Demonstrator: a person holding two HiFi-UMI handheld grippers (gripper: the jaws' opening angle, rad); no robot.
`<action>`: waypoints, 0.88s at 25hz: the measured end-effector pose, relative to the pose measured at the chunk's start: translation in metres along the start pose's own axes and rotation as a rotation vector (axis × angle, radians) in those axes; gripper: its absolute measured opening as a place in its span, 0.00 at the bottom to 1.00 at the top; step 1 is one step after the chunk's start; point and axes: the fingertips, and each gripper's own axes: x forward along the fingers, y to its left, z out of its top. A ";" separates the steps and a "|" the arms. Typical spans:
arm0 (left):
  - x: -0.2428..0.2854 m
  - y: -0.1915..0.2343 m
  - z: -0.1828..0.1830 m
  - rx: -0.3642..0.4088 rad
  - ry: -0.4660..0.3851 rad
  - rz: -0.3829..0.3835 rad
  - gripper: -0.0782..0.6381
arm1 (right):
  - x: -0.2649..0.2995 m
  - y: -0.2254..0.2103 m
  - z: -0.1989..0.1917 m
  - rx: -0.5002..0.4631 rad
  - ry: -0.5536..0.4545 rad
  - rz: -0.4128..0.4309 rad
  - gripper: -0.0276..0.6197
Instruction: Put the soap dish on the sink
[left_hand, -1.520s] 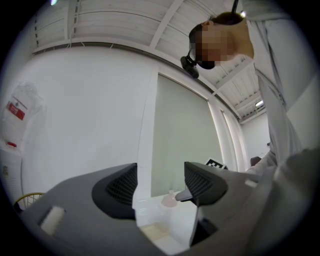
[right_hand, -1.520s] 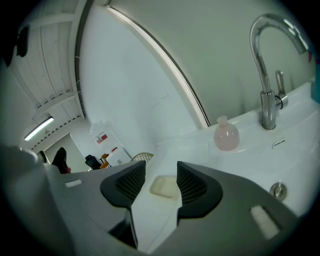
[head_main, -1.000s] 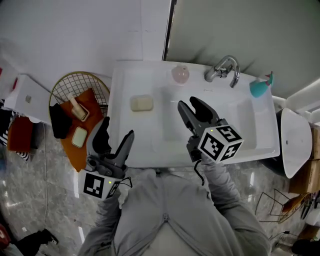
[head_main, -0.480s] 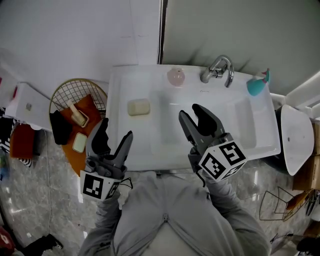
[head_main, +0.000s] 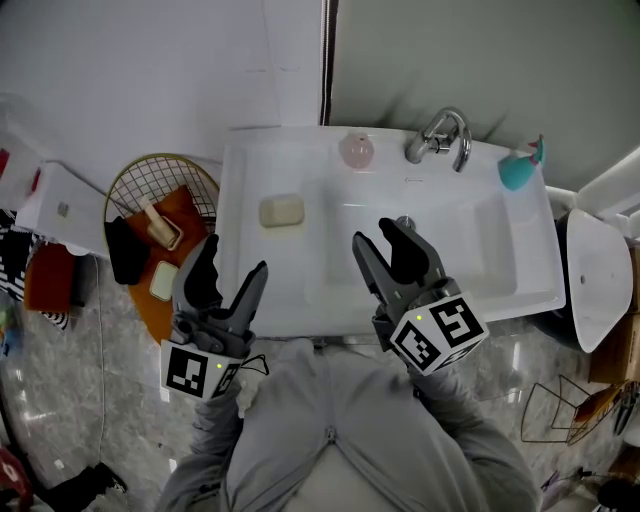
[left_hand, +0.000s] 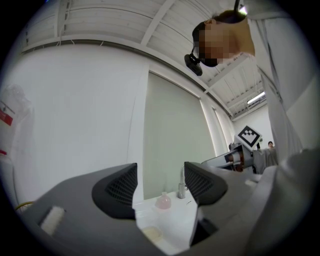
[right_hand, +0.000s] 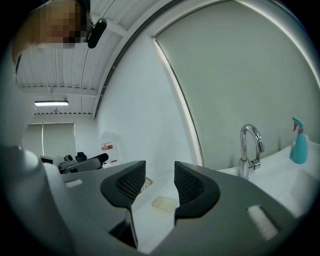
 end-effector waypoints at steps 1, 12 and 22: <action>-0.001 0.000 0.000 0.001 0.000 0.001 0.55 | 0.000 0.002 -0.001 -0.005 0.003 0.005 0.32; -0.016 0.002 0.003 0.000 -0.004 0.030 0.55 | 0.004 0.020 -0.015 -0.042 0.033 0.038 0.32; -0.020 0.010 0.004 0.004 -0.009 0.048 0.55 | 0.012 0.023 -0.025 -0.083 0.061 0.040 0.31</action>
